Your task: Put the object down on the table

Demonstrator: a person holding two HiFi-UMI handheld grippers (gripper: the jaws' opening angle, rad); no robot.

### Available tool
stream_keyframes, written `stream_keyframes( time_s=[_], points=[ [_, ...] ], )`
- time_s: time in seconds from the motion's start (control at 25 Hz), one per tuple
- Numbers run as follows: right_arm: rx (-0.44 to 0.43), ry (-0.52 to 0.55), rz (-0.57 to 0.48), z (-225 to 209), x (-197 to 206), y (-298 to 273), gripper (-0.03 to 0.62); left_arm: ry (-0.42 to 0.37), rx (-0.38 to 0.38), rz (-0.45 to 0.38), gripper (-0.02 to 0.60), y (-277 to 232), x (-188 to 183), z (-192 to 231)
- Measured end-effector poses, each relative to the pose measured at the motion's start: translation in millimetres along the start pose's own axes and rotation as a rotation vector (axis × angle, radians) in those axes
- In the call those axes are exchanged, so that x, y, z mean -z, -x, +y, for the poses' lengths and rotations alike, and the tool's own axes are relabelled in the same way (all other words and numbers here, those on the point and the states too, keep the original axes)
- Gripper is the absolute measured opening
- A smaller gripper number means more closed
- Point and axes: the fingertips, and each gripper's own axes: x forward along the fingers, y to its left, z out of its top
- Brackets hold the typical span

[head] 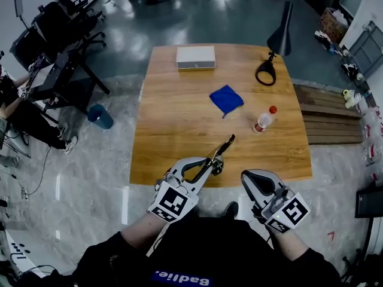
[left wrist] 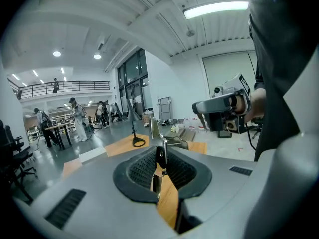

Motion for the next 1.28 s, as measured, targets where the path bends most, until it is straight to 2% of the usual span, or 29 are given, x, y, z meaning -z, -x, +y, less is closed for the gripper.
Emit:
stream_keyframes(
  time_s=[0.16,0.4,0.8,1.28],
  points=[
    [-0.003,-0.002,-0.007,-17,-6,4,0.005,-0.021,-0.024,0.076,0.058,-21,19,1],
    [-0.006,-0.014,0.0,-29,-5,14,0.005,-0.058,-0.02,0.175,0.057,-47,51,-3],
    [0.011,-0.028,0.023,-37,3,33,0.005,-0.153,0.032,0.334,0.057,-88,112,-16],
    [0.038,-0.048,0.046,-37,12,47,0.005,-0.275,0.079,0.521,0.057,-115,178,-12]
  ],
)
